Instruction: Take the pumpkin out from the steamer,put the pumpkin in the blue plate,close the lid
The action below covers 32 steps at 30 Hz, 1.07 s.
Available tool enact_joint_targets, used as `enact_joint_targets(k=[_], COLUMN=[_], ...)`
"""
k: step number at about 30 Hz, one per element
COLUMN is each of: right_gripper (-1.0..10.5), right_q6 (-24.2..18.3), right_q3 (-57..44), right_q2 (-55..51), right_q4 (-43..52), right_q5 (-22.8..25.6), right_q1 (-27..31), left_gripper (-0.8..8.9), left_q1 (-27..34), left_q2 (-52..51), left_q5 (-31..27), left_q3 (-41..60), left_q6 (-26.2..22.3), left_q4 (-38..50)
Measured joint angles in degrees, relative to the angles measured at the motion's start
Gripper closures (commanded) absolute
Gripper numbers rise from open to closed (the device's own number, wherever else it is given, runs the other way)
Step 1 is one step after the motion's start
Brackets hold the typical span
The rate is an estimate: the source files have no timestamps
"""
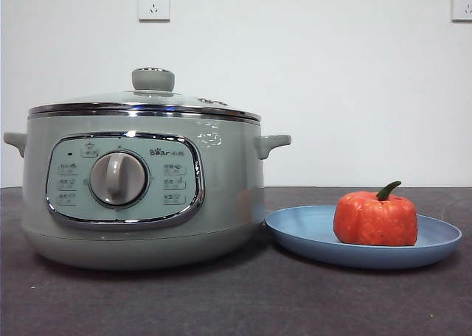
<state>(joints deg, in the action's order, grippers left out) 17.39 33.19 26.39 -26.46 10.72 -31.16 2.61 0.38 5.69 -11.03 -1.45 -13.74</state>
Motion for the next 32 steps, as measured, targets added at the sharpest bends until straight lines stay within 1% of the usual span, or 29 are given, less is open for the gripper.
enact_joint_targets(k=[4,9,15,32], right_gripper=[9.6,9.6,9.6,9.6], right_q6=[0.0,0.0,0.0,0.0], right_q3=[0.0,0.0,0.0,0.0], right_q2=[0.0,0.0,0.0,0.0], right_q4=[-0.2,-0.2,-0.2,-0.2], right_q5=[0.0,0.0,0.0,0.0], right_q1=[0.0,0.0,0.0,0.0], left_gripper=[8.15,8.15,8.15,8.15], left_q1=[2.0,2.4,2.4,2.4], left_q2=[0.0,0.0,-0.1,-0.1], left_q5=[0.0,0.1,0.1,0.1], left_q3=[5.5,9.5,9.6,9.6], left_q6=[0.0,0.1,1.5,1.7], left_q4=[2.6,2.7,2.7,2.7])
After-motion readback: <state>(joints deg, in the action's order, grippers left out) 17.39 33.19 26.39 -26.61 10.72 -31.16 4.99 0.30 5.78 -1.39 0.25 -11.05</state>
